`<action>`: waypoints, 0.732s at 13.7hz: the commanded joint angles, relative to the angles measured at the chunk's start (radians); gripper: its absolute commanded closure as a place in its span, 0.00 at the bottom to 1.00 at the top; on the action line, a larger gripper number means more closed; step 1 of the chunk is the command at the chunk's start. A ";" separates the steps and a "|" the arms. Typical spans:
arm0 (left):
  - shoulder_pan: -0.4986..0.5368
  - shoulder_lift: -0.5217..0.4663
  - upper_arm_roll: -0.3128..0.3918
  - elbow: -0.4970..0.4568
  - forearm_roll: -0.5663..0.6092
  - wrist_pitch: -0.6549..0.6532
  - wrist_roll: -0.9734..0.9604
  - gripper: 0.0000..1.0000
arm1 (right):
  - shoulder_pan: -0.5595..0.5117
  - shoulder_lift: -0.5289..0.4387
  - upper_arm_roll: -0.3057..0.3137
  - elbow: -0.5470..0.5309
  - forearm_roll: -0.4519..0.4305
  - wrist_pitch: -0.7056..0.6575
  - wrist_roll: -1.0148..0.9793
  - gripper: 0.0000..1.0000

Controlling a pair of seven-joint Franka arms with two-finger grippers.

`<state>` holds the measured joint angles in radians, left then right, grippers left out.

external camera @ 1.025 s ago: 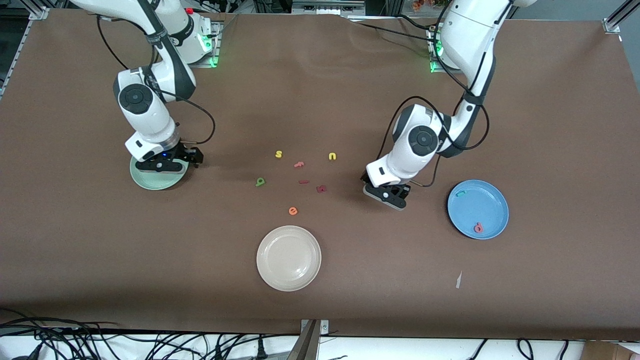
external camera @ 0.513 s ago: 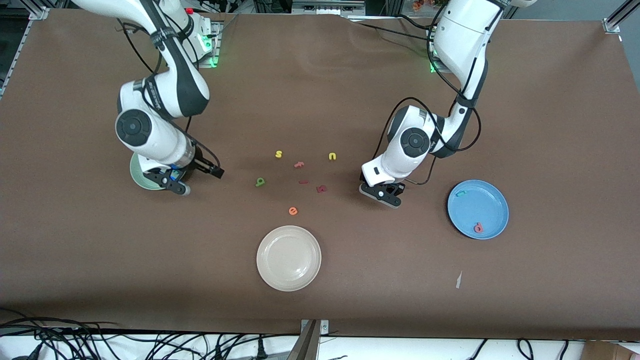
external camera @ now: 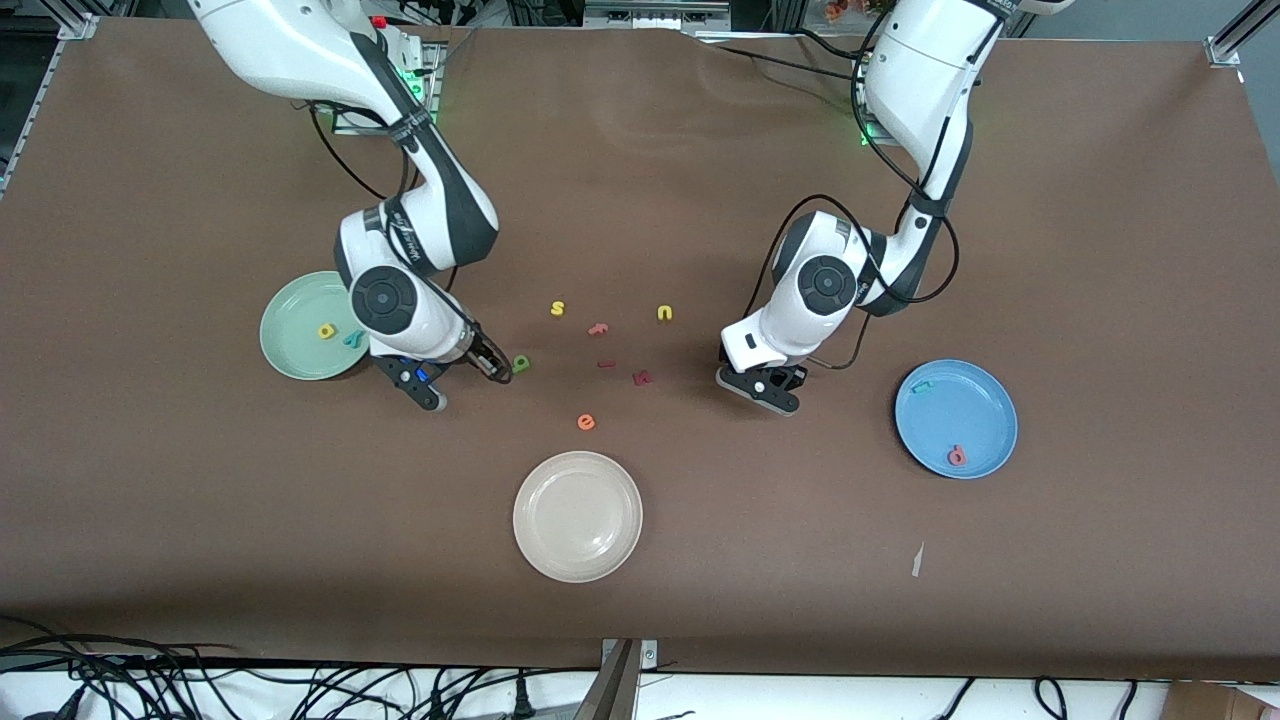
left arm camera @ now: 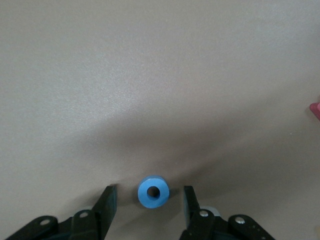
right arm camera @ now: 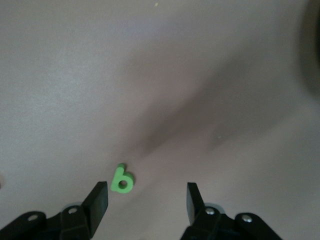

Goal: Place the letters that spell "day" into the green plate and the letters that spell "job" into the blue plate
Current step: 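Grasp the blue o with the left gripper while the right gripper grasps the b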

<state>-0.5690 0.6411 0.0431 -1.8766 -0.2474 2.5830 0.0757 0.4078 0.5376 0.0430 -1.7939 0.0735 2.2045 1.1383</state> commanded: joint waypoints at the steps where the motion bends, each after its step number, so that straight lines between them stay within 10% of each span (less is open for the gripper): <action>1: -0.022 0.029 0.008 0.031 -0.018 0.008 0.006 0.39 | 0.035 0.033 -0.008 0.025 -0.001 0.036 0.079 0.28; 10: -0.028 0.031 0.009 0.033 -0.013 0.009 0.009 0.54 | 0.083 0.093 -0.015 -0.024 -0.047 0.185 0.204 0.27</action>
<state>-0.5823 0.6501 0.0454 -1.8630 -0.2474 2.5886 0.0758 0.4780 0.6280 0.0384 -1.7949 0.0465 2.3519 1.3162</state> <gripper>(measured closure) 0.537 0.269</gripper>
